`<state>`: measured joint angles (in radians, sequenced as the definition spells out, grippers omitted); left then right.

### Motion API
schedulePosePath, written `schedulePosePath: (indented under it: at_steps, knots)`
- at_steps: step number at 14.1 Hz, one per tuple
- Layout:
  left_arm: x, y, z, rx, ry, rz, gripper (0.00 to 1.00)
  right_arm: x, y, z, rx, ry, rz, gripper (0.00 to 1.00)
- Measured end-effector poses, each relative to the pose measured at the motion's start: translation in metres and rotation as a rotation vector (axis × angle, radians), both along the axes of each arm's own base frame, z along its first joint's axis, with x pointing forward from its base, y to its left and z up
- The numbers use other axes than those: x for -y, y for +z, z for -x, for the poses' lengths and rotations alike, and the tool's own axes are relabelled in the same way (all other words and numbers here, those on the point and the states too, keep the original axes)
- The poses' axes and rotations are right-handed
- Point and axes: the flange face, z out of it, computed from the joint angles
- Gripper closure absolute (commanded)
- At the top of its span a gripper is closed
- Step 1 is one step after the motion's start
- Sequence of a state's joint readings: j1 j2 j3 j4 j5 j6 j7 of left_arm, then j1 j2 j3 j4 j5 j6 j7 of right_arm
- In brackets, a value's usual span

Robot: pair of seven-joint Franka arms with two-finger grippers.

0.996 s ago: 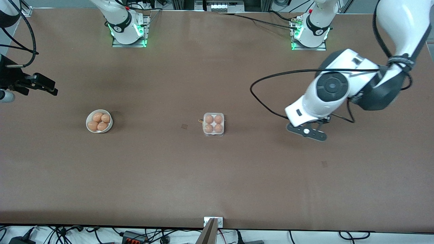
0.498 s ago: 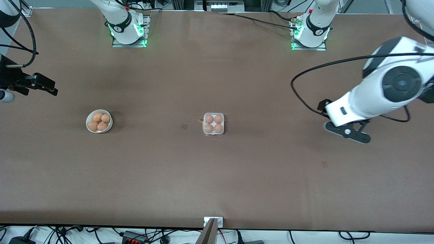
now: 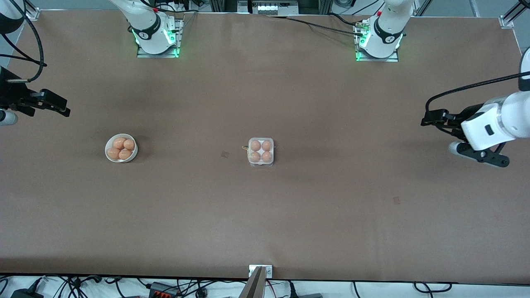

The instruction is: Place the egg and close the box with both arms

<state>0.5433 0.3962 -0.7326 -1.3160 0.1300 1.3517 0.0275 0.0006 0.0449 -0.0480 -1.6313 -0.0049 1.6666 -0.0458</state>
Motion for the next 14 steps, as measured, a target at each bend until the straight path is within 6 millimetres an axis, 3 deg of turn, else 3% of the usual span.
schedulePosePath:
  at_steps: [4, 7, 10, 14]
  knots:
    - [0.007, 0.034, 0.021, 0.033, 0.070, -0.082, 0.00, 0.001, 0.000, 0.000, -0.001, -0.001, 0.000, 0.00]
    - [0.002, 0.031, 0.037, 0.052, 0.128, -0.119, 0.00, 0.001, 0.000, 0.000, -0.002, -0.001, 0.000, 0.00]
    - [0.013, 0.028, 0.058, 0.138, 0.158, -0.137, 0.00, 0.001, -0.001, 0.000, -0.003, -0.003, 0.000, 0.00]
    - [0.012, 0.036, 0.067, 0.227, 0.175, -0.130, 0.00, 0.002, -0.001, 0.001, -0.013, -0.004, -0.001, 0.00]
